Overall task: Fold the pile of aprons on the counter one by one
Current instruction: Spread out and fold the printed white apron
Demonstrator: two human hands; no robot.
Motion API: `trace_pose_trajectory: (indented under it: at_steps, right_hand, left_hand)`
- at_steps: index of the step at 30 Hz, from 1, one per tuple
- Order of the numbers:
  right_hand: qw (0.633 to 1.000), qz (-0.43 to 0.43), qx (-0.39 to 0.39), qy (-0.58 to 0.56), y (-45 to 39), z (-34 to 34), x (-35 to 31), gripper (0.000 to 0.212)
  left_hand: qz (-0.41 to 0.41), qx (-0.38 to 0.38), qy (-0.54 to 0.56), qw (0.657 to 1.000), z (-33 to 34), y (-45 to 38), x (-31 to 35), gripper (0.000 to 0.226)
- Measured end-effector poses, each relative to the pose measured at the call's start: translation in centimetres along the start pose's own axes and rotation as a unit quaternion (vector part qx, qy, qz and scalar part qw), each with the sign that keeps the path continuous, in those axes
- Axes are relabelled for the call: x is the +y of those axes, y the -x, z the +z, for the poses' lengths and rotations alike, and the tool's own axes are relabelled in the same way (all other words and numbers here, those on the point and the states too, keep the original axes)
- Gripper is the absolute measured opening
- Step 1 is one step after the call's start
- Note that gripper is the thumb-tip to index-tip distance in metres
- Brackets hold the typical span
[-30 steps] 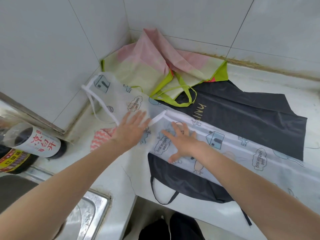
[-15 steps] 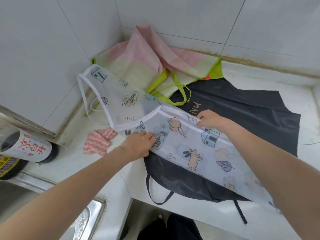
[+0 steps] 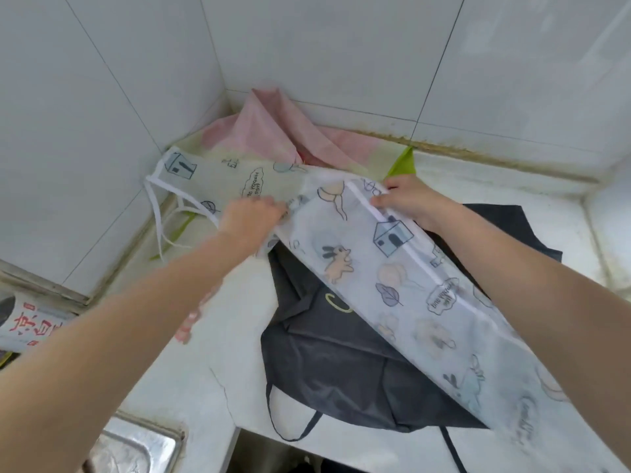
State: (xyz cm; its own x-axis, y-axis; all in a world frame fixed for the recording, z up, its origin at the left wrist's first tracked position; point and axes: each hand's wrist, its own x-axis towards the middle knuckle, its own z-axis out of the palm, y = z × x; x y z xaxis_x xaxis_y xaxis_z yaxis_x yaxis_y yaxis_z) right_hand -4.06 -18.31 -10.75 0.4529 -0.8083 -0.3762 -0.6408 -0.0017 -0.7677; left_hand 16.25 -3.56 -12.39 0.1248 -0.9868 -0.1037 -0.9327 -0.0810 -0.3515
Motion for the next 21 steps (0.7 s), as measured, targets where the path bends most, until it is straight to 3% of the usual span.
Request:
trace_pose_trajectory:
  at_steps: [2, 5, 7, 10, 11, 13, 14, 16, 21]
  right_hand:
    - [0.988, -0.011, 0.083, -0.126, -0.5, -0.9, -1.7, 0.045]
    - [0.959, -0.013, 0.187, -0.213, -1.7, -1.3, -2.5, 0.025]
    - [0.945, 0.008, 0.224, -0.236, -2.7, -1.3, -1.5, 0.010]
    - [0.937, 0.029, 0.240, -0.253, -3.7, -1.6, 0.1, 0.008]
    - [0.939, 0.028, 0.226, -0.259, -3.7, -1.6, 0.5, 0.007]
    - [0.959, 0.039, 0.165, -0.228, -3.4, -1.9, 1.9, 0.040]
    - [0.974, 0.049, 0.141, -0.173, -3.1, -2.1, 3.2, 0.053]
    - [0.987, 0.089, 0.115, -0.062, -2.0, -2.7, 6.3, 0.066]
    - [0.981, 0.166, 0.100, -0.002, 2.9, -2.4, 14.0, 0.060]
  left_hand:
    - [-0.144, 0.041, 0.088, 0.985, -2.7, -3.4, -2.1, 0.044]
    - [-0.266, 0.100, 0.271, 0.920, -5.4, -6.3, -1.4, 0.051]
    - [-0.204, 0.136, 0.220, 0.944, -4.4, -5.2, 2.9, 0.049]
    - [0.024, 0.175, 0.235, 0.956, -0.9, -1.1, 10.6, 0.051]
    - [0.102, 0.111, 0.228, 0.962, 0.6, 0.1, 12.6, 0.048]
    - [0.182, -0.084, 0.225, 0.954, 3.5, 1.7, 14.8, 0.048]
    - [0.181, -0.141, 0.233, 0.945, 4.5, 2.0, 15.4, 0.051]
    - [0.169, -0.130, 0.245, 0.946, 5.5, 1.9, 15.7, 0.054]
    - [0.148, -0.104, 0.250, 0.951, 5.8, 1.5, 15.6, 0.052]
